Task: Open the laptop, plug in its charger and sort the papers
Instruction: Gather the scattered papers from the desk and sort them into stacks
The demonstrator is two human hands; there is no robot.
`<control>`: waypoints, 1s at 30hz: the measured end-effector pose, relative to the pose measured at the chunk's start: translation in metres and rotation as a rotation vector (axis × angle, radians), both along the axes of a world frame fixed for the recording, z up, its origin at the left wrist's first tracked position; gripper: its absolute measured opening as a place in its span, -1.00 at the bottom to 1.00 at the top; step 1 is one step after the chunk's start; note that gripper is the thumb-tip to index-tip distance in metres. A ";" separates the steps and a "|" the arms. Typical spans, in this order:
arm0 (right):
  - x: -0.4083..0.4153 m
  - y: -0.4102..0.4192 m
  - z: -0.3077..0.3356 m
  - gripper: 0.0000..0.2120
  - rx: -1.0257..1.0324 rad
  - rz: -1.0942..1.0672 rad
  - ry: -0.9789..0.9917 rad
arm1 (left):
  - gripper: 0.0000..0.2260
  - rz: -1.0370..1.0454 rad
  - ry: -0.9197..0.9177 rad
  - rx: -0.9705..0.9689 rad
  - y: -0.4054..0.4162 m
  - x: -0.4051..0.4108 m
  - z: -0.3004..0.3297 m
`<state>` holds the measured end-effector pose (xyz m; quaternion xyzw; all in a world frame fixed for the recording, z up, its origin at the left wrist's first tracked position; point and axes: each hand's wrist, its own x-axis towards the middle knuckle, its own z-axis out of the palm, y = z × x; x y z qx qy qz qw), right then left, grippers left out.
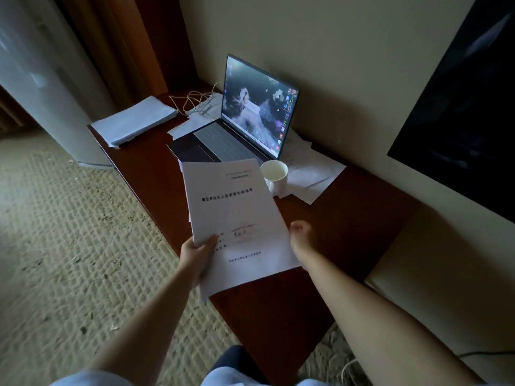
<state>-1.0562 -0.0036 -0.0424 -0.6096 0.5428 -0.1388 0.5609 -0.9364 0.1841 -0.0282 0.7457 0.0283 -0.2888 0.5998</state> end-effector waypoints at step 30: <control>0.110 -0.150 -0.024 -0.78 0.118 -0.408 0.139 | -0.75 -0.013 0.155 0.010 -0.138 0.134 -0.016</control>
